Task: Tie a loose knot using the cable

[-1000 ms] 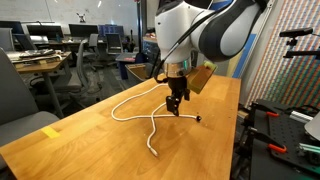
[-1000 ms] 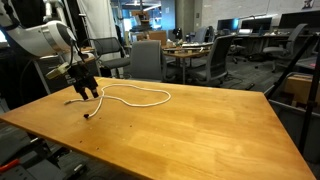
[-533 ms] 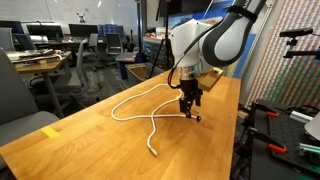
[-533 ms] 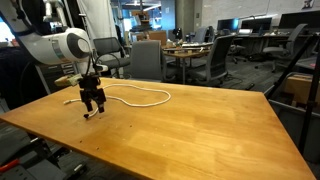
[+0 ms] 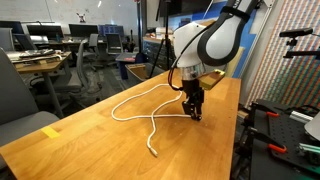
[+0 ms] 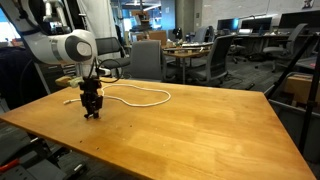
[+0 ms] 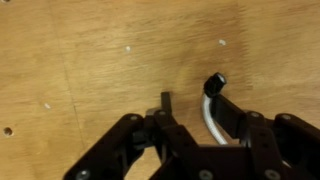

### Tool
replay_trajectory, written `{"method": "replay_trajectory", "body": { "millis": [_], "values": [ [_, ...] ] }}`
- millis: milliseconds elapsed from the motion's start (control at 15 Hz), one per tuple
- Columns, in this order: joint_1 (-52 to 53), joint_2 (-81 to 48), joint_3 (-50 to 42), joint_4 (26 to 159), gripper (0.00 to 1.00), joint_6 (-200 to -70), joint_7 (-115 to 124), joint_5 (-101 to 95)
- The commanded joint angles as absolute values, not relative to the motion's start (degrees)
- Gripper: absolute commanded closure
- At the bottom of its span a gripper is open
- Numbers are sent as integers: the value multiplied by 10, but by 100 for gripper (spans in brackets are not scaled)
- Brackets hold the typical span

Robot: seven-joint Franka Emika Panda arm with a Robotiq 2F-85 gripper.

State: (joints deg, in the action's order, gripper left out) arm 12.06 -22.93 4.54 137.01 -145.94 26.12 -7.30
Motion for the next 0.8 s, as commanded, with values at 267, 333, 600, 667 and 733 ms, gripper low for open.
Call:
{"method": "replay_trajectory", "body": {
  "millis": [267, 333, 600, 667, 733],
  "values": [
    [109, -234, 54, 1363, 100, -1445, 197, 9],
    [111, -225, 49, 1366, 100, -1444, 201, 9],
    [113, -138, 17, 1411, 99, -1499, 225, -13],
    [106, -106, 12, 1425, 99, -1510, 221, -9],
    [100, -77, 8, 1439, 99, -1521, 216, -7]
  ]
}}
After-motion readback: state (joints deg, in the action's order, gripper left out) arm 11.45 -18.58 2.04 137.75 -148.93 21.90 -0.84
